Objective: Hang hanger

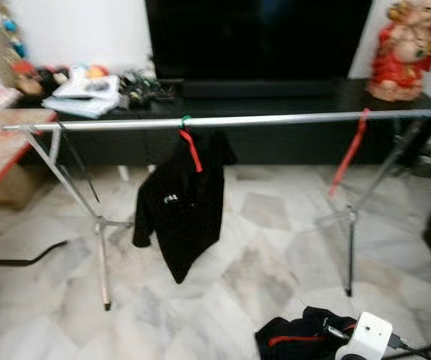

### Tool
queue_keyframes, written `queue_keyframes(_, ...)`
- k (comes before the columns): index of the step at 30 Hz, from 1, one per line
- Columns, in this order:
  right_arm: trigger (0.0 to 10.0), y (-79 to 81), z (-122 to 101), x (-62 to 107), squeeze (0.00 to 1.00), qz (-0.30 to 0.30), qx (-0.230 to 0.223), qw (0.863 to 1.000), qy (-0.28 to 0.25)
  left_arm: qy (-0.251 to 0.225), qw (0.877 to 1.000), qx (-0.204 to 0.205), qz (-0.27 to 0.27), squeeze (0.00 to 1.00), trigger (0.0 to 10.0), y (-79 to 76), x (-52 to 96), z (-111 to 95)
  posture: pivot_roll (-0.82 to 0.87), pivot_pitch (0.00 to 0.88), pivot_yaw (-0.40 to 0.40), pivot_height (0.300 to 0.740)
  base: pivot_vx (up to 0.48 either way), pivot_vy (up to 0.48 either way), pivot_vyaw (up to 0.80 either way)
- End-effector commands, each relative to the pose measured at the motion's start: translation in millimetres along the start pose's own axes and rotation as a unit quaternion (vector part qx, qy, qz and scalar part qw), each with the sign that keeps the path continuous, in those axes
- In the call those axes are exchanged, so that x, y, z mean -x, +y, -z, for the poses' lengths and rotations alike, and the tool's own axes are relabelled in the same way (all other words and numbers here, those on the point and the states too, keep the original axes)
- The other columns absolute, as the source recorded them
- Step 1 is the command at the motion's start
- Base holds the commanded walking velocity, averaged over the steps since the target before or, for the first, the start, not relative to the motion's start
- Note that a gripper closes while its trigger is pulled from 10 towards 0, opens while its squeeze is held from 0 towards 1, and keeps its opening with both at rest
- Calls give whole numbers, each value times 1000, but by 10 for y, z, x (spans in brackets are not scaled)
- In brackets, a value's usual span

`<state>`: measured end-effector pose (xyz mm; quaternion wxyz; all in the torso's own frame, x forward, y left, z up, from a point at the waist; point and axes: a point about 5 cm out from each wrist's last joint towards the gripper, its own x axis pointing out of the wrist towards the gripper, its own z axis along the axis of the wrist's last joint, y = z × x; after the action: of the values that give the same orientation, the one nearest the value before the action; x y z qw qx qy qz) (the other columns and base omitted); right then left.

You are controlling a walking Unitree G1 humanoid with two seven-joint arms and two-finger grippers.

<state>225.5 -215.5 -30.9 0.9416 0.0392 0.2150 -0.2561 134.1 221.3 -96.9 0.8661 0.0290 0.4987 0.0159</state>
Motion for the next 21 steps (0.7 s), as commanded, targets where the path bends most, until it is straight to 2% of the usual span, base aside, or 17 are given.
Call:
queue_keyframes(1,10000,-3,-22,-9,0,0,-1,1000,-4,13,1000,3,-2,0,10000,-9,14,83,47,44,50,740,-326,0,0)
queue_keyframes(11,10000,9,-15,-10,0,-6,0,1000,0,12,1000,0,-2,0,10000,-23,7,63,48,46,52,740,-326,0,0)
queue_keyframes(21,10000,23,-8,-10,0,-12,1,1000,2,1,1000,13,0,0,10000,-24,6,43,48,46,54,740,0,0,0)
